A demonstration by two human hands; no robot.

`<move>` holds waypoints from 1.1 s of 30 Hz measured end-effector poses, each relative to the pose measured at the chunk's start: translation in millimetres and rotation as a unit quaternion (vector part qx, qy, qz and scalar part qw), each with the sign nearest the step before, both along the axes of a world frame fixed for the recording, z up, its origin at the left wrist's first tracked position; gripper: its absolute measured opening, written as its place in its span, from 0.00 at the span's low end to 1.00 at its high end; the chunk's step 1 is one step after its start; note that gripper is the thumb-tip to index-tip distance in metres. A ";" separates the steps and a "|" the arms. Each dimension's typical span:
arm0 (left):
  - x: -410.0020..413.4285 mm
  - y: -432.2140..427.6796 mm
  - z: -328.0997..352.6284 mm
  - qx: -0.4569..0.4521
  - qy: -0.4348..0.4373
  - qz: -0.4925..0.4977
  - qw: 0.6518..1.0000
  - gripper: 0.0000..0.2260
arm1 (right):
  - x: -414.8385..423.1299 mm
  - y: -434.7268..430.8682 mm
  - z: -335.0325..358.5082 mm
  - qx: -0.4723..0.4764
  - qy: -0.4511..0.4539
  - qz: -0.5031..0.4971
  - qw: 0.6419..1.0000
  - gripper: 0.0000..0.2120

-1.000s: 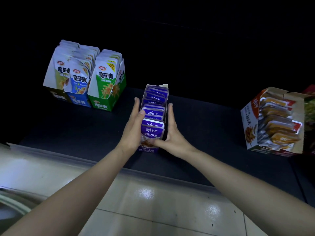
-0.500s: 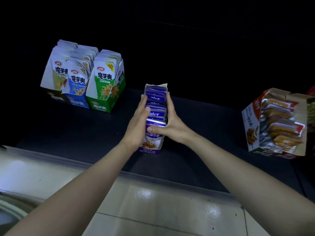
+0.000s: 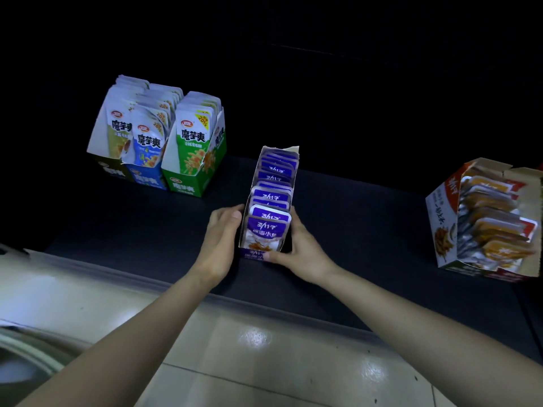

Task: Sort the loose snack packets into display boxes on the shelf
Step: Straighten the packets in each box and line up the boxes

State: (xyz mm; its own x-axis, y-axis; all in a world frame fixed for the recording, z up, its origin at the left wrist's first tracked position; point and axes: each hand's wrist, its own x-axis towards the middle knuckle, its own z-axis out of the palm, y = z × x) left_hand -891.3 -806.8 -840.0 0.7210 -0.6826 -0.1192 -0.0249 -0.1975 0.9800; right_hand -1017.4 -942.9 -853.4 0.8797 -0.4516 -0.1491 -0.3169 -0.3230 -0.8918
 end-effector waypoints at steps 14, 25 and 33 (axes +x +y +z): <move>48.8 -22.6 -3.3 0.012 -0.025 0.146 0.989 0.21 | 112.0 -26.8 1.4 -0.013 -0.029 -0.034 0.999 0.47; 52.3 -7.1 -8.6 0.061 -0.164 0.169 0.970 0.20 | 133.4 -17.3 3.8 0.038 -0.024 0.003 0.999 0.50; 17.8 -16.1 28.1 0.073 -0.268 0.214 0.936 0.17 | 49.3 -30.8 51.2 0.033 -0.020 -0.006 0.999 0.30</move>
State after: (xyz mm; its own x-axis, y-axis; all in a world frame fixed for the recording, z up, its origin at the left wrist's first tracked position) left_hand -873.5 -822.8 -812.0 0.9077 -0.3217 0.2694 -0.3940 -0.4325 0.8110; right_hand -968.1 -973.6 -802.2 0.8798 -0.4531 -0.1440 -0.2842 -0.2584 -0.9233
